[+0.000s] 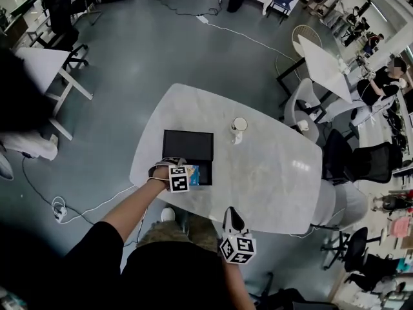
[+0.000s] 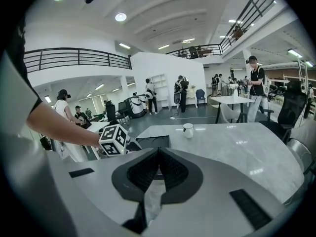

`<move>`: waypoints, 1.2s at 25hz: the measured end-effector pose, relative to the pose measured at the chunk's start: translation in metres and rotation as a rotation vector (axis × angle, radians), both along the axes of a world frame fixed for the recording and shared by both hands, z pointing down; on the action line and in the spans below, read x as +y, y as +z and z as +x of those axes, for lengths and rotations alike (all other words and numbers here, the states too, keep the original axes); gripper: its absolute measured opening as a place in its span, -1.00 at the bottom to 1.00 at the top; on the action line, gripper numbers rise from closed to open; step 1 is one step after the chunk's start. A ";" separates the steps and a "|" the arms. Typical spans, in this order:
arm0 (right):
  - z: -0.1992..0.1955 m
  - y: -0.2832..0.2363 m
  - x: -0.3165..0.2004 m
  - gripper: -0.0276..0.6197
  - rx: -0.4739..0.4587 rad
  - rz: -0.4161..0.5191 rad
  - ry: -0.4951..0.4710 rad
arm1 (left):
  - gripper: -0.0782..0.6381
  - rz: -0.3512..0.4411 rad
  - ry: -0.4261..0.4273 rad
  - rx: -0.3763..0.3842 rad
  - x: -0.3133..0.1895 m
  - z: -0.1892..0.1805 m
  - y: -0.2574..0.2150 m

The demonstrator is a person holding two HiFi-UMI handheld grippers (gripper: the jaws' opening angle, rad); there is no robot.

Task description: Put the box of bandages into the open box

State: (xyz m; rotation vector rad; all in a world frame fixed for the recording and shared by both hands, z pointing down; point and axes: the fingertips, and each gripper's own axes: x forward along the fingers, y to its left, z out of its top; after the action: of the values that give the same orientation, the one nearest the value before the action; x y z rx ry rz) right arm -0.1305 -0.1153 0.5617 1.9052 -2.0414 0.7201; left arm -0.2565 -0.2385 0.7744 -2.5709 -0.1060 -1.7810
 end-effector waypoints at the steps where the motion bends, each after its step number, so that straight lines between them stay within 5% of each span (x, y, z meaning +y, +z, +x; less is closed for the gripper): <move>1: -0.001 0.001 -0.004 -0.88 0.000 -0.001 0.001 | 0.42 -0.011 -0.020 0.002 -0.001 0.000 0.003; 6: -0.005 0.012 -0.025 -0.88 -0.020 -0.017 -0.025 | 0.42 -0.050 -0.089 0.002 -0.005 0.002 0.015; 19: 0.008 0.034 -0.074 -0.88 -0.072 -0.056 -0.091 | 0.42 -0.091 -0.066 -0.096 -0.010 0.011 0.044; 30: 0.019 0.044 -0.083 -0.88 -0.082 -0.088 -0.106 | 0.42 -0.114 -0.045 -0.101 -0.013 0.012 0.044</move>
State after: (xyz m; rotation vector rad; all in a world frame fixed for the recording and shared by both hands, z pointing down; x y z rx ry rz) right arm -0.1118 -0.1982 0.6057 1.7327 -2.1037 0.8599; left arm -0.2443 -0.2516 0.8186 -2.5769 -0.1557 -1.9773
